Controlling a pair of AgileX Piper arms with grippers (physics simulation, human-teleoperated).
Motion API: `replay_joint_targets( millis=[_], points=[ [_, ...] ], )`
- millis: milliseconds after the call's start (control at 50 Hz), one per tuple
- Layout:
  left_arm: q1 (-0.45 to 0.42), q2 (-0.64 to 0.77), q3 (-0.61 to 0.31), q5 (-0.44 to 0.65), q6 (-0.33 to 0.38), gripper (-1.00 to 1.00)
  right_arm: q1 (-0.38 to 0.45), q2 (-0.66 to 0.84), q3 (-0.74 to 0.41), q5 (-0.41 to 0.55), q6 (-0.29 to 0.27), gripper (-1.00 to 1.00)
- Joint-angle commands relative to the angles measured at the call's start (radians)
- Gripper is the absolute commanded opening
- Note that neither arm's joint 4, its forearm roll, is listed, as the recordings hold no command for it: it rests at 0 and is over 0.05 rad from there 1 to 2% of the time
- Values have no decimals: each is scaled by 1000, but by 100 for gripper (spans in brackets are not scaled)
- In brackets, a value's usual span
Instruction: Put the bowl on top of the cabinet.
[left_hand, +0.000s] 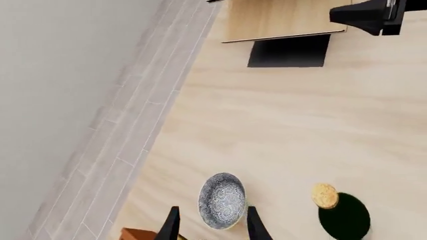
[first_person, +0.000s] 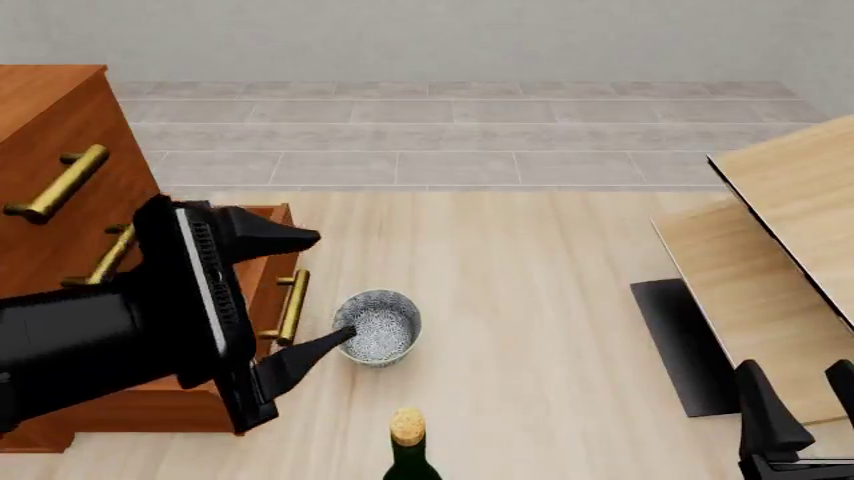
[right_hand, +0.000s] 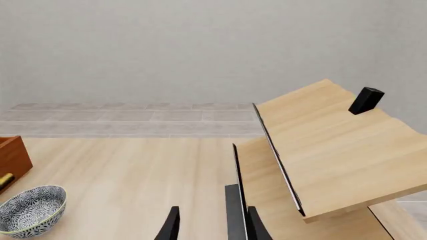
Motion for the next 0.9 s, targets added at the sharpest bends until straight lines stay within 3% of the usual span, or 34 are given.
replay_joint_targets(
  millis=[20, 540, 900],
  points=[
    [-25, 44, 13, 25, 45, 100, 0, 0, 0, 0, 0, 100],
    [-14, 106, 25, 28, 127, 100, 0, 0, 0, 0, 0, 100],
    [7, 175, 51, -32, 134, 100, 0, 0, 0, 0, 0, 100]
  ],
)
